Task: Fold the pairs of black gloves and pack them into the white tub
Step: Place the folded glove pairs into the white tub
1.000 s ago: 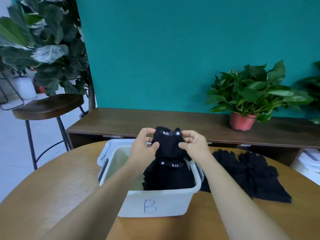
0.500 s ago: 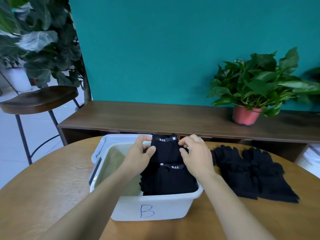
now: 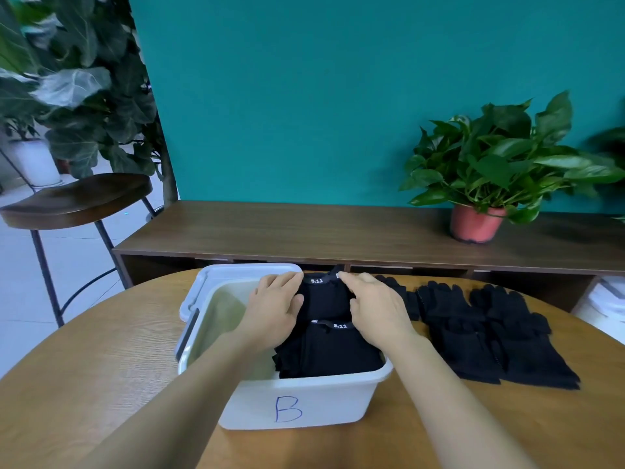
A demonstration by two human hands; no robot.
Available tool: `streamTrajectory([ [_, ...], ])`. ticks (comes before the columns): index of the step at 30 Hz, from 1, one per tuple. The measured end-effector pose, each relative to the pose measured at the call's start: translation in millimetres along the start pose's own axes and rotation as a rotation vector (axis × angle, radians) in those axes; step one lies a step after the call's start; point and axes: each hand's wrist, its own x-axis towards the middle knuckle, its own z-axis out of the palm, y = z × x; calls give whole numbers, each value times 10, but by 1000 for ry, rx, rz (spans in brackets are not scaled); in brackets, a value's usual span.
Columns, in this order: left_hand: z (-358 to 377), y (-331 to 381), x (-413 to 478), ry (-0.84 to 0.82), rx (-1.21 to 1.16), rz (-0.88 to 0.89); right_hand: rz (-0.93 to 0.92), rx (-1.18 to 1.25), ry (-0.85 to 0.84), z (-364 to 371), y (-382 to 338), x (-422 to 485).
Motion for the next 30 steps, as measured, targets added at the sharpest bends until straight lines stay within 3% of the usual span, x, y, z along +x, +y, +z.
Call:
streamTrajectory([
  [11, 40, -83, 74, -147, 144, 11, -3, -217, -160, 4, -23, 89],
  [18, -6, -67, 34, -5, 39, 105, -20, -92, -29, 56, 58, 74],
  [24, -4, 30, -38, -200, 45, 155, -190, -72, 122, 95, 87, -5],
  [30, 56, 16, -22, -305, 174, 166, -154, -176, -81, 34, 90, -56],
])
